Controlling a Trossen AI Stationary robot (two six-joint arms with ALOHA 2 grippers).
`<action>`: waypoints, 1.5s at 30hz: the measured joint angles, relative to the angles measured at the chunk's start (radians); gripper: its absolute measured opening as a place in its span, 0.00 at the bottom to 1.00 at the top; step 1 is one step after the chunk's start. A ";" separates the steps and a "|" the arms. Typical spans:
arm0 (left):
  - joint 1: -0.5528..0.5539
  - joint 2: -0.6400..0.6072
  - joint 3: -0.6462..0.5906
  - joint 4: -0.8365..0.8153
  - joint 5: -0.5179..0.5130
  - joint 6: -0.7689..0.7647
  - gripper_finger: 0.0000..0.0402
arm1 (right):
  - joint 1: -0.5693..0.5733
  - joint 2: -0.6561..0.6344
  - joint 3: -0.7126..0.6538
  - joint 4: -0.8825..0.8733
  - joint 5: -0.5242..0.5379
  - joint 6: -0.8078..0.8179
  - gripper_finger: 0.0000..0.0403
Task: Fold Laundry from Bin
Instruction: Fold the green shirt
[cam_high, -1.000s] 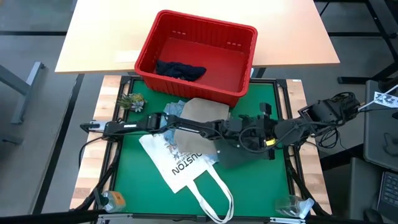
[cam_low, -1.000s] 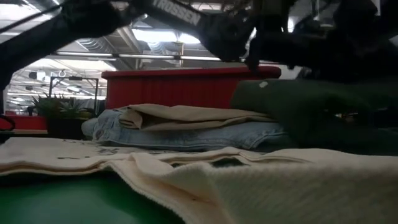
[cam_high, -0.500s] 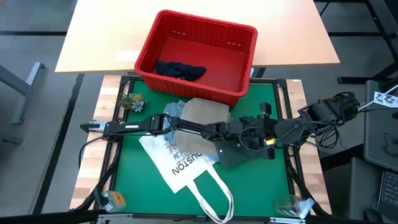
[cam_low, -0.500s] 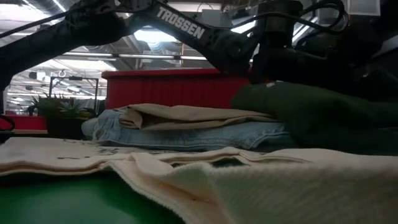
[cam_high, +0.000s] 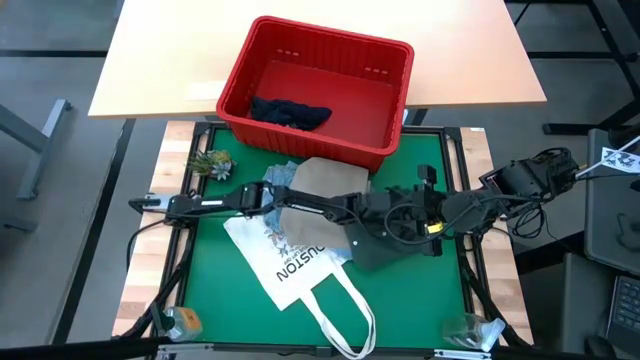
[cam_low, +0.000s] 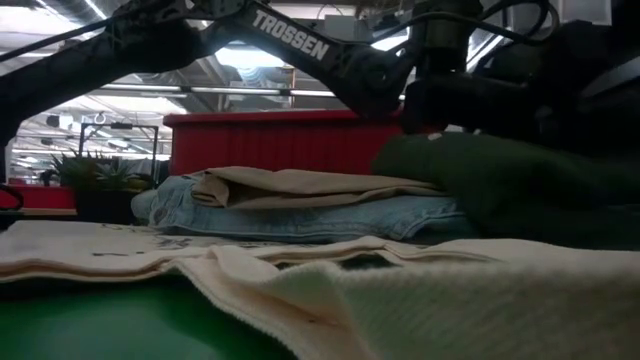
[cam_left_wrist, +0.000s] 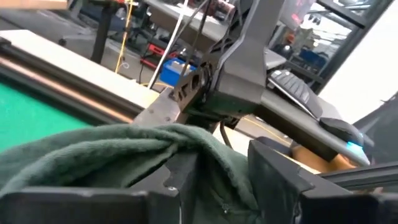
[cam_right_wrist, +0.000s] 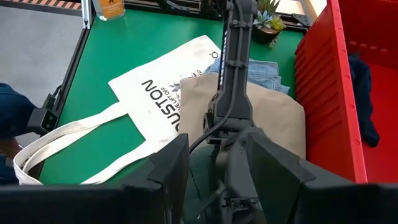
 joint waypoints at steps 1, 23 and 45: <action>0.002 0.000 0.007 -0.001 0.008 0.013 0.32 | 0.000 0.000 0.000 0.000 0.000 0.000 0.41; 0.007 -0.081 0.027 -0.190 0.108 0.196 0.33 | 0.000 0.000 -0.001 -0.080 -0.021 0.012 0.41; -0.006 -0.157 0.026 -0.348 -0.296 0.248 0.33 | 0.000 0.000 -0.001 -0.151 -0.023 0.012 0.41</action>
